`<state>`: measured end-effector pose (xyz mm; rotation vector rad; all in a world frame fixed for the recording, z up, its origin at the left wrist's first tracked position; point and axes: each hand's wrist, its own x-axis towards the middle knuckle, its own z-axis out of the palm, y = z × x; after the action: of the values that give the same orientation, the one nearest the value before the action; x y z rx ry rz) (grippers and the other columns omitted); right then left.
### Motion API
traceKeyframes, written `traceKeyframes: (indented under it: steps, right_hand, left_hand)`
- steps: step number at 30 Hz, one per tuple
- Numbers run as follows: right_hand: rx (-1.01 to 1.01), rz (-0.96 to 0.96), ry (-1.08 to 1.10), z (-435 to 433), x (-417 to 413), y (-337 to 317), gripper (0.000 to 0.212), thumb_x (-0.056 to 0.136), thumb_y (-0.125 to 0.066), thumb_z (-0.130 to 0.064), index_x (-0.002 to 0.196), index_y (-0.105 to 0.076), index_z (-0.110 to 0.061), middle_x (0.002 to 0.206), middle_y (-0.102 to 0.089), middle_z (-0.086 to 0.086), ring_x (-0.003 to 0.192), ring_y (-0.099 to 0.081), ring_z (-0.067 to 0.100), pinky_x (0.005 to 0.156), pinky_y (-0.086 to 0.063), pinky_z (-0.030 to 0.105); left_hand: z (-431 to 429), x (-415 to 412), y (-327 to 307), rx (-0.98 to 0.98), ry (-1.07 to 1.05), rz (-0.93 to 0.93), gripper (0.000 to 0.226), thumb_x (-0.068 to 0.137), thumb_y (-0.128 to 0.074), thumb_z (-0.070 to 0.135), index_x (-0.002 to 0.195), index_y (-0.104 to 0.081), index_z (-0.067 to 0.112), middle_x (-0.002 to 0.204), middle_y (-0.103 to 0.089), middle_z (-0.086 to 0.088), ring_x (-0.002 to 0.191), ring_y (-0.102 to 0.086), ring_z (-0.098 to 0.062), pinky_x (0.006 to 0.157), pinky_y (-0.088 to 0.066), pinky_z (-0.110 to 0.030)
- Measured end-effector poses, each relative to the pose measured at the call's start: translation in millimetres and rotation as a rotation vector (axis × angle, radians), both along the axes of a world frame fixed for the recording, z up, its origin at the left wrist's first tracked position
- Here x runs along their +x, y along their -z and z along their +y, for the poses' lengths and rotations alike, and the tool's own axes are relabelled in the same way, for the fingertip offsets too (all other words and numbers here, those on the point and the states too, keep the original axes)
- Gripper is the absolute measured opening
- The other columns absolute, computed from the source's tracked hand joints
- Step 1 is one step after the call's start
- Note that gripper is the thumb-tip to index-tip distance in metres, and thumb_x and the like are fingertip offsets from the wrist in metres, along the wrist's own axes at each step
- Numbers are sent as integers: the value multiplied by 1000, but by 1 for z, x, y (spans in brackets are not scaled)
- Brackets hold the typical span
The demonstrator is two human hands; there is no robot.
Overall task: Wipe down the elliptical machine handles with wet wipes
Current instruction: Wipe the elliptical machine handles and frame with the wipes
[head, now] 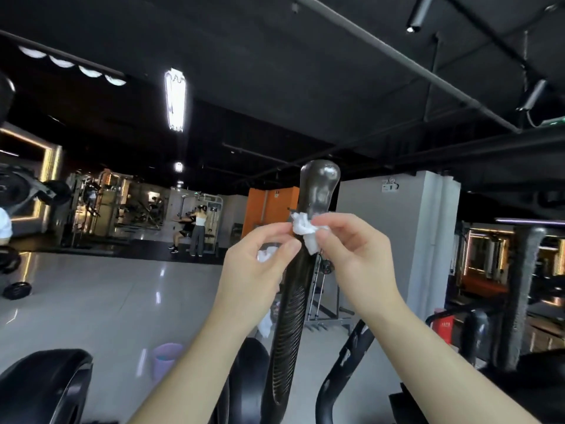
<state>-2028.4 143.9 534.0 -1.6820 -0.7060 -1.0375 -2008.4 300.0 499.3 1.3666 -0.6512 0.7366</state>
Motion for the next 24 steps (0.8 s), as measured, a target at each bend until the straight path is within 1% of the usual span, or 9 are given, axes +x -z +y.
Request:
traceKeyframes:
  steps: [2,6,8,10,14,17,19,21,24]
  right_hand:
    - [61,23,-15,1,-6,-5,16,96,-70,-6,103,-73,-20,87,-78,-1,77,-71,13,73,-57,24]
    - [86,48,23,4,-8,-12,7,94,-74,-12,95,-72,-19,72,-72,3,59,-60,13,60,-52,24]
    - [35,88,13,4,-8,-15,12,97,-70,-10,93,-77,-19,73,-73,2,58,-57,12,59,-50,22]
    - [8,126,-10,4,-8,-18,18,99,-66,-7,96,-79,-19,75,-75,5,58,-56,13,58,-49,21]
    - [137,100,58,-1,-6,-20,21,101,-63,-9,98,-78,-23,74,-74,5,55,-56,11,57,-51,23]
    - [222,78,104,-3,1,-23,24,100,-60,-9,99,-77,-27,76,-74,4,62,-59,9,70,-53,31]
    - [250,81,120,-3,5,-24,26,99,-59,-7,103,-76,-27,77,-75,3,64,-60,5,77,-53,33]
    - [256,93,118,-1,8,-24,27,99,-58,-7,106,-75,-27,77,-75,3,61,-58,6,69,-50,28]
    - [266,98,82,2,11,-19,27,99,-59,-5,105,-75,-26,77,-74,2,59,-58,9,61,-50,24]
  left_hand:
    - [-5,-5,-7,-17,9,-40,20,94,-69,31,111,-71,42,103,-73,22,73,-61,1,81,-52,-31]
    - [-11,-6,-19,1,-2,-82,20,95,-70,28,113,-71,37,100,-73,21,78,-64,4,65,-51,-20]
    - [-12,-2,-22,15,-19,-81,17,95,-71,29,108,-71,39,99,-72,24,87,-65,5,73,-54,-24]
    - [-10,3,-23,-5,-33,-73,12,94,-72,31,102,-73,40,94,-72,25,80,-64,4,76,-52,-25]
    - [-3,12,-36,-164,-138,-82,10,96,-68,31,92,-73,38,96,-69,28,91,-64,7,83,-50,-25]
    - [-4,21,-57,-197,-184,-112,15,97,-67,33,110,-67,41,100,-68,24,99,-62,8,89,-50,-24]
    - [-11,28,-69,-122,-195,-149,19,99,-64,34,117,-70,37,102,-69,21,103,-60,10,91,-46,-16]
    - [-19,33,-74,-29,-224,-185,19,100,-62,36,113,-75,34,102,-67,18,102,-58,10,84,-41,-5]
    - [-25,41,-70,-21,-280,-212,15,98,-65,33,99,-77,24,94,-64,14,95,-59,2,81,-43,-9]
